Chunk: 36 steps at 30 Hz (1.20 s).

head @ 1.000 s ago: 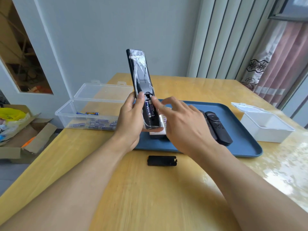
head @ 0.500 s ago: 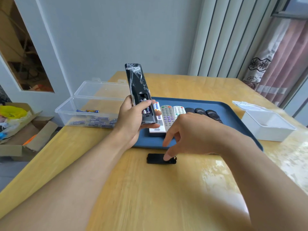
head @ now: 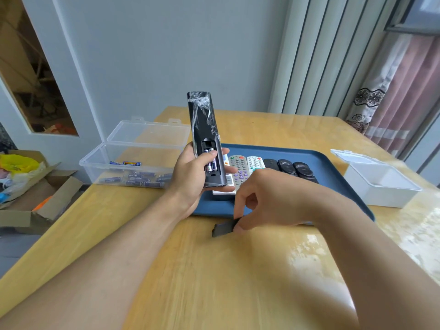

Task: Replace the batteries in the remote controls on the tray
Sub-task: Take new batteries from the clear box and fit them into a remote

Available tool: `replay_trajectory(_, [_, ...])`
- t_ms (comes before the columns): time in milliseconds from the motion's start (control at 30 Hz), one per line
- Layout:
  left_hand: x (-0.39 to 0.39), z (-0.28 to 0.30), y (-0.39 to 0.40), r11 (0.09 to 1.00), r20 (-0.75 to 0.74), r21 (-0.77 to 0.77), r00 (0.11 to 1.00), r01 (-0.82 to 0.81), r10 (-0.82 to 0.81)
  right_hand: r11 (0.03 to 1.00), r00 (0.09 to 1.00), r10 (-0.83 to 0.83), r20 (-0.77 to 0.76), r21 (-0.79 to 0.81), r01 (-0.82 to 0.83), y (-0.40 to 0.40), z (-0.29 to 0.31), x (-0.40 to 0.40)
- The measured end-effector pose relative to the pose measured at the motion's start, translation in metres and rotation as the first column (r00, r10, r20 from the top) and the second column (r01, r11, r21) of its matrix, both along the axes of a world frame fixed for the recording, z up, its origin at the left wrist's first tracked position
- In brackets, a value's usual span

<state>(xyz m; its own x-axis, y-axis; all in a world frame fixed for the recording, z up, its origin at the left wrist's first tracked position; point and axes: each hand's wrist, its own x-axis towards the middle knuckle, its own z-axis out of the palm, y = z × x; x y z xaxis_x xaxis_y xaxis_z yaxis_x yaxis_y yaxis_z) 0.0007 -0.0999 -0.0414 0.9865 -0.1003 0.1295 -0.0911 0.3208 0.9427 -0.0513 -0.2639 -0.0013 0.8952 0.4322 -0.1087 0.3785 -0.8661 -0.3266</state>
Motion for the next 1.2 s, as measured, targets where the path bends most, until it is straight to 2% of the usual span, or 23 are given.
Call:
replay_trajectory(100, [0.003,0.0,0.001,0.997,0.007,-0.021,0.997,-0.071,0.071,0.96,0.994,-0.023,-0.105,0.276,0.051,-0.011,0.005,0.006])
replay_trajectory(200, [0.006,0.0,0.002,0.992,-0.012,-0.058,0.993,-0.115,0.114,0.796,0.987,-0.073,-0.144,0.587,0.144,-0.012,-0.001,0.015])
replay_trajectory(333, [0.006,-0.002,0.003,0.994,0.008,-0.011,0.994,-0.113,0.113,0.613,0.969,-0.231,-0.092,0.76,0.218,-0.007,-0.012,0.024])
replay_trajectory(400, [0.006,-0.002,0.003,0.995,0.013,0.009,0.995,-0.103,0.103,0.562,0.962,-0.26,-0.086,0.797,0.223,-0.007,-0.015,0.027])
replay_trajectory(533, [0.007,-0.002,0.002,0.996,0.009,0.013,0.996,-0.092,0.092,0.522,0.958,-0.28,-0.065,0.827,0.209,-0.007,-0.018,0.029])
replay_trajectory(667, [0.006,-0.002,0.002,0.997,-0.023,-0.041,0.997,-0.07,0.069,0.422,0.98,-0.181,-0.087,0.893,0.157,-0.005,-0.017,0.029])
replay_trajectory(733, [0.006,-0.001,0.004,0.998,-0.053,-0.051,0.998,-0.045,0.042,0.412,0.987,-0.144,-0.075,0.902,0.128,-0.004,-0.015,0.027])
replay_trajectory(833, [0.005,-0.002,0.005,0.999,-0.066,-0.032,0.998,-0.015,0.013,0.407,0.985,-0.157,-0.071,0.904,0.13,-0.004,-0.015,0.027])
replay_trajectory(933, [0.003,0.0,0.003,0.999,-0.058,-0.027,0.998,0.023,-0.025,0.336,0.979,-0.19,-0.072,0.932,0.134,-0.006,-0.015,0.031])
replay_trajectory(1000, [0.001,0.001,0.001,0.999,-0.037,-0.003,0.998,0.045,-0.045,0.293,0.987,-0.155,-0.051,0.951,0.095,-0.008,-0.014,0.032])
replay_trajectory(1067, [-0.001,0.002,0.0,0.998,-0.026,0.023,0.998,0.06,-0.059,0.316,0.99,-0.142,-0.015,0.947,0.06,-0.007,-0.014,0.031])
replay_trajectory(1200, [-0.005,0.002,-0.002,0.996,-0.039,0.035,0.996,0.079,-0.077,0.428,0.973,-0.212,0.092,0.904,0.007,0.0,-0.016,0.029])
